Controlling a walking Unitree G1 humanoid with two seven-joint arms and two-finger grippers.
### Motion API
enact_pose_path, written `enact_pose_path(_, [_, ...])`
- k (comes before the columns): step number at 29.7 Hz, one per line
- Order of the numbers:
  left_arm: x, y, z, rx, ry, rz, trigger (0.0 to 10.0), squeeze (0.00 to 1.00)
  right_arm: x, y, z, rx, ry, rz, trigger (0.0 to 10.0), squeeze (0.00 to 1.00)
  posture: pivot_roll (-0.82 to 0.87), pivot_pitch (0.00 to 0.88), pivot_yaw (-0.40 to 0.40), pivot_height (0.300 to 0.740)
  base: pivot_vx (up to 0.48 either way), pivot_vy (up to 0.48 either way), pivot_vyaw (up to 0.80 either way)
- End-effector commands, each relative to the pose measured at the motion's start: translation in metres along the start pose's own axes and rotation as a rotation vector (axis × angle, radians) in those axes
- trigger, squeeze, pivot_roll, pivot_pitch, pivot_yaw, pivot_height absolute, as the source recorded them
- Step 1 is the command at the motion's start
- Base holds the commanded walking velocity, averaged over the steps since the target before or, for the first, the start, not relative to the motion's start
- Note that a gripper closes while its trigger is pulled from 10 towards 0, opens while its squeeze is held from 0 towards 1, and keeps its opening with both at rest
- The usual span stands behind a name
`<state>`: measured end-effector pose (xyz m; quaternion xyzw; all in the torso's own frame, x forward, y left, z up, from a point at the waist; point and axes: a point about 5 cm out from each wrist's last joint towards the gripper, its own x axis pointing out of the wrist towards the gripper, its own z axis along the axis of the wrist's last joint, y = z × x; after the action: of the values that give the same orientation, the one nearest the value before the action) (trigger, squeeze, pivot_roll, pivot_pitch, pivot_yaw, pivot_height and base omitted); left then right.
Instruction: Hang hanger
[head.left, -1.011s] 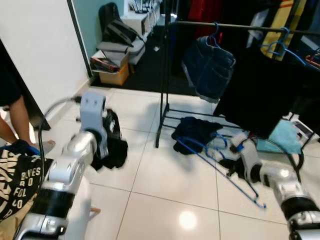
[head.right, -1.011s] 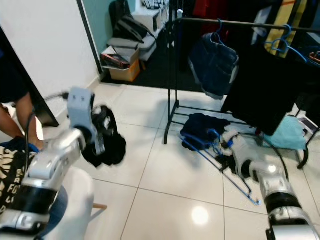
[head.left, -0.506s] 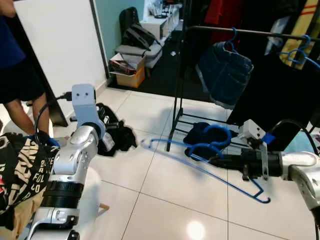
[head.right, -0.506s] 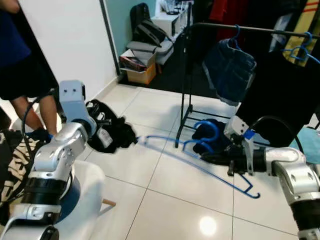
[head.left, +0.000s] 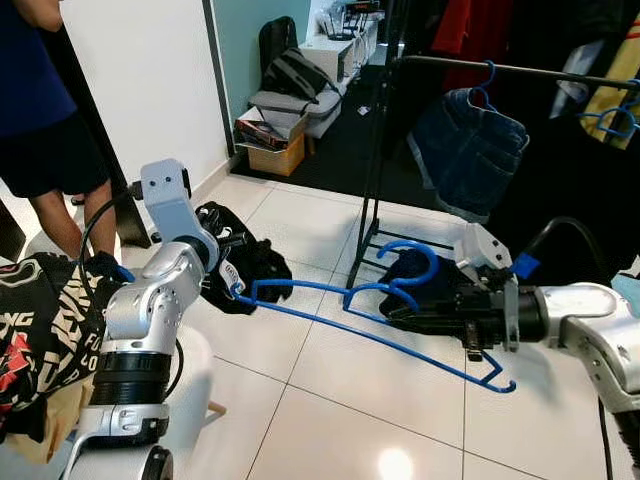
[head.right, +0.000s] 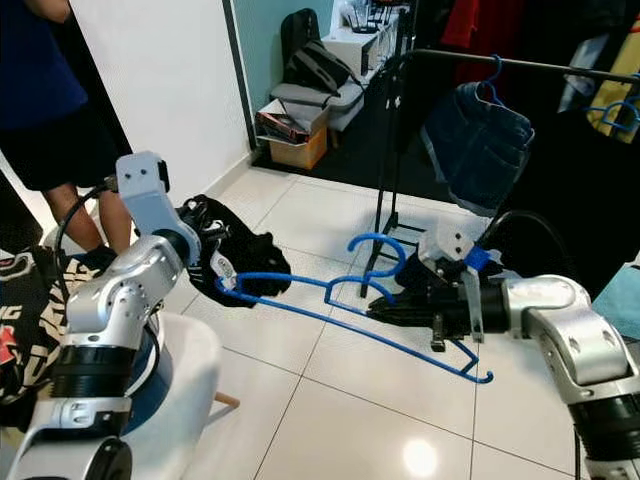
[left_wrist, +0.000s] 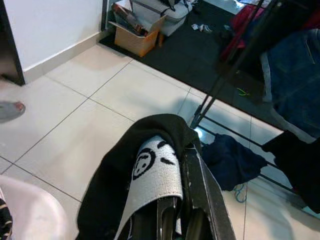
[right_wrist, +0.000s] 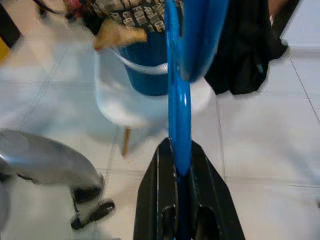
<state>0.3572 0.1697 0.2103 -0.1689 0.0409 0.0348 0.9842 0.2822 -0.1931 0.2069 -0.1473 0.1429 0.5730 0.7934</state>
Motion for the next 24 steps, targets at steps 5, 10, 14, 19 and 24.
enact_pose_path(5, [-0.003,-0.015,0.008,-0.056,-0.007,-0.003,10.0,0.0,0.007,-0.002,0.012,-0.035,0.047,-0.06,10.0,0.0,-0.11,0.0,0.018,0.74,0.0,0.0,0.0])
enact_pose_path(10, [-0.007,-0.031,0.008,-0.117,0.014,-0.046,10.0,0.0,0.007,-0.009,0.014,-0.034,0.08,-0.129,10.0,0.0,-0.11,0.0,0.018,0.74,0.0,0.0,0.0])
enact_pose_path(14, [-0.009,-0.042,0.009,-0.149,0.019,-0.084,10.0,0.0,0.005,-0.01,0.018,-0.032,0.076,-0.143,10.0,0.0,-0.11,0.0,0.019,0.74,0.0,0.0,0.0])
enact_pose_path(19, [-0.01,-0.047,0.01,-0.157,0.021,-0.097,10.0,0.0,0.005,-0.007,0.025,-0.028,0.05,-0.133,10.0,0.0,-0.11,0.0,0.022,0.74,0.0,0.0,0.0])
enact_pose_path(24, [-0.01,-0.049,0.01,-0.156,0.023,-0.102,10.0,0.0,0.006,-0.005,0.029,-0.024,0.033,-0.125,10.0,0.0,-0.11,0.0,0.023,0.74,0.0,0.0,0.0])
